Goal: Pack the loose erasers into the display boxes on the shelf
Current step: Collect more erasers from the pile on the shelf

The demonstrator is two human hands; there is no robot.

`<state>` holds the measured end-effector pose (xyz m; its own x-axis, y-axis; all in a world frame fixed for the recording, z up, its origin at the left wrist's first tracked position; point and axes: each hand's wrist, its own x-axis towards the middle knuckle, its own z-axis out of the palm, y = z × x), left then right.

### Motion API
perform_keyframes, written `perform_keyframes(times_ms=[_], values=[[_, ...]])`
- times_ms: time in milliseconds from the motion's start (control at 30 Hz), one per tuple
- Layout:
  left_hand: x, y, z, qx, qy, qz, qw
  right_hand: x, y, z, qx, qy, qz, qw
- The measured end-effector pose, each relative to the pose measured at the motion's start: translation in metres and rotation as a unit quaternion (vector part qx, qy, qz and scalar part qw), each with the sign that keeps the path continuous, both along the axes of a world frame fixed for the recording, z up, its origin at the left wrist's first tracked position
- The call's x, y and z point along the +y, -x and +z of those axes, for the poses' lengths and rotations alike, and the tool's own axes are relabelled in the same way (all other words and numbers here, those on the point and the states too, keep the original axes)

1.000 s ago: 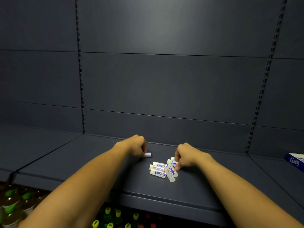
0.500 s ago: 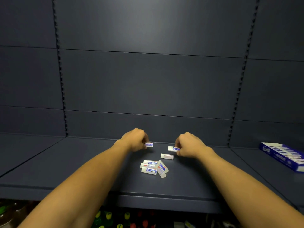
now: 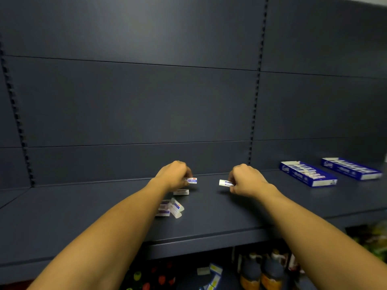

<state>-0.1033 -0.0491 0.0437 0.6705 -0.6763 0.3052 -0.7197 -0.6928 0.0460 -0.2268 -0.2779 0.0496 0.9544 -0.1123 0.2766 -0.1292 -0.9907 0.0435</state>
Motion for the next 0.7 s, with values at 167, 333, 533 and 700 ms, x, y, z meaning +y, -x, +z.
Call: perform_keyframes(times_ms=[167,333,533,700], values=[[-0.043,0.015,0.006,-0.023,-0.013,-0.015,1.0,-0.04,0.029,0.004,-0.008,0.019,-0.032,0.999],[-0.092,0.039,0.015,-0.026,-0.016,-0.032,0.999,-0.085,0.06,0.008,-0.013,0.03,-0.058,0.998],[-0.151,0.075,0.019,-0.03,-0.006,-0.037,0.999,-0.137,0.093,0.014,-0.014,0.036,-0.067,0.997],[-0.197,0.099,0.015,-0.026,-0.006,-0.024,0.999,-0.178,0.117,0.014,-0.021,0.055,-0.056,0.997]])
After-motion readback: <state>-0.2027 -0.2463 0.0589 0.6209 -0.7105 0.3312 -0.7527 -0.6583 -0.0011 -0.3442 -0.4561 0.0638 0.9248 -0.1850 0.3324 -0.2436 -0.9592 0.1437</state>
